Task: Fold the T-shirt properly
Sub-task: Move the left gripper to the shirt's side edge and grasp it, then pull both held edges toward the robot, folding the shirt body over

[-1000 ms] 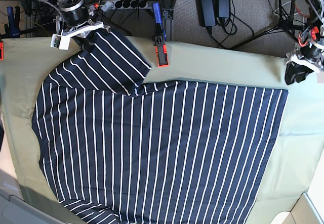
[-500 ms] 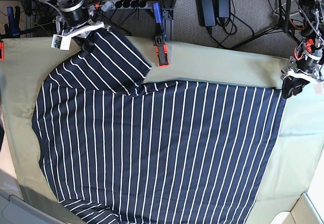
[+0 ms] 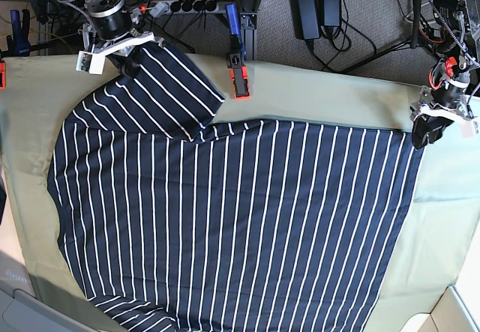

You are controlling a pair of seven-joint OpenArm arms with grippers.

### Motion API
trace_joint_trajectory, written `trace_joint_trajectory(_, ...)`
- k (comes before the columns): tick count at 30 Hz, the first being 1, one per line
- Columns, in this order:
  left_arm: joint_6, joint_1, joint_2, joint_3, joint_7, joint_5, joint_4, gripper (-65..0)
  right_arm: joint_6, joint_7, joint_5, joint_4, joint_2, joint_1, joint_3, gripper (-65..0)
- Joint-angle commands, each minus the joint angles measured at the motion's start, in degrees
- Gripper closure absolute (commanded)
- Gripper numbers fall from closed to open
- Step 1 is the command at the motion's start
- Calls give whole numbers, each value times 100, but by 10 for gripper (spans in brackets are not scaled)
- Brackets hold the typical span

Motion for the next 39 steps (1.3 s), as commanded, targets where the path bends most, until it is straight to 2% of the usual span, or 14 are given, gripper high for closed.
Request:
trace_joint_trajectory(1,-55,2,-31,22,286,55,26,-336,26,52,-20,81,15,-35,11,0)
trace_joint_trajectory(9,-55,-15,-28,24,260,9,26,-336,26,52,-42,81,17,-37,11,0)
trace_joint_trajectory(14,-57,-146,-31,203,260,15,26,-336,28,52,-278,81,15,-37,11,0)
trace_joint_trajectory(19,-52,-337,-28,610,236,203,26,-336,28,52,-275,81,15,-35,11,0)
trace_joint_trajectory(26,-50,-487,-11,632,149,396,26,-332,26,55,-275,81,15,-35,11,0)
trace_joint_trajectory(28,-52,-487,-11,632,-13,404,26,-276,26,55,-275,81,17,-35,11,0)
trace_joint_trajectory(32,-55,-487,-15,632,-306,839,26,-10,28,52,-280,81,17,-35,11,0)
trace_joint_trajectory(34,-55,-487,-17,632,-356,1097,26,0,155,52,-363,81,20,-33,11,0)
trace_joint_trajectory(36,-72,-487,-17,632,-407,1320,26,0,555,72,-614,81,17,-17,11,0)
trace_joint_trajectory(39,-557,-487,-28,632,-535,1381,26,0,673,70,-684,81,50,39,11,0)
